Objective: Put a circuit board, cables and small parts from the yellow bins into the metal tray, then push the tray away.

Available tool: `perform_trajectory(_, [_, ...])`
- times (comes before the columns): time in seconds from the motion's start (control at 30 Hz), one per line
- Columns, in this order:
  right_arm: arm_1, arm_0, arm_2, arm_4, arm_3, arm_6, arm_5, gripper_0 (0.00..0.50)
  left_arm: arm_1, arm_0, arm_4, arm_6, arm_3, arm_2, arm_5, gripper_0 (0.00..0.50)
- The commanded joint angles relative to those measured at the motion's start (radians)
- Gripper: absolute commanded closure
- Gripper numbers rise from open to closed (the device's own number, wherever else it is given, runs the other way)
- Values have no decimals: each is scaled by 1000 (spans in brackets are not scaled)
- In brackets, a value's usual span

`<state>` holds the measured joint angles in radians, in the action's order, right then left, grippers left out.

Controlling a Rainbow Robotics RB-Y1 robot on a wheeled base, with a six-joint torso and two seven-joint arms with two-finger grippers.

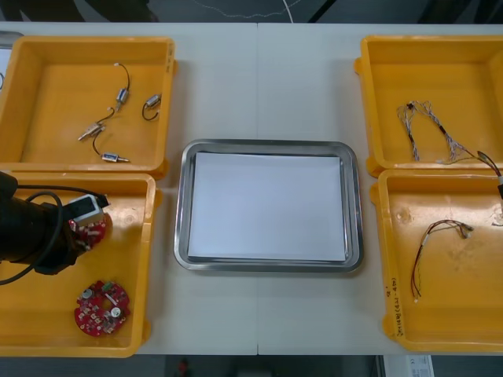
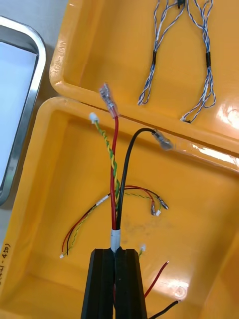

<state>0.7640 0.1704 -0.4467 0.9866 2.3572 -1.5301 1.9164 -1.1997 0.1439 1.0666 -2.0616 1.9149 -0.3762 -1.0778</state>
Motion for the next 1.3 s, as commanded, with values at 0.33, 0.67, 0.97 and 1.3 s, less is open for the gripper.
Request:
perform_trajectory(0.33, [144, 17, 100, 60, 111, -38, 3, 500, -14, 16, -11, -98, 7, -4, 7, 500])
perform_trajectory(0.67, [144, 17, 125, 112, 117, -61, 3, 500, -17, 16, 10, -69, 84, 123, -156, 500])
perform_trajectory(0.97, [146, 17, 140, 115, 119, -82, 3, 500, 22, 17, 21, 0, 158, 243, -303, 500])
perform_trajectory(1.3, [144, 17, 129, 103, 128, -94, 3, 500, 72, 94, -10, 227, 322, 272, -516, 500])
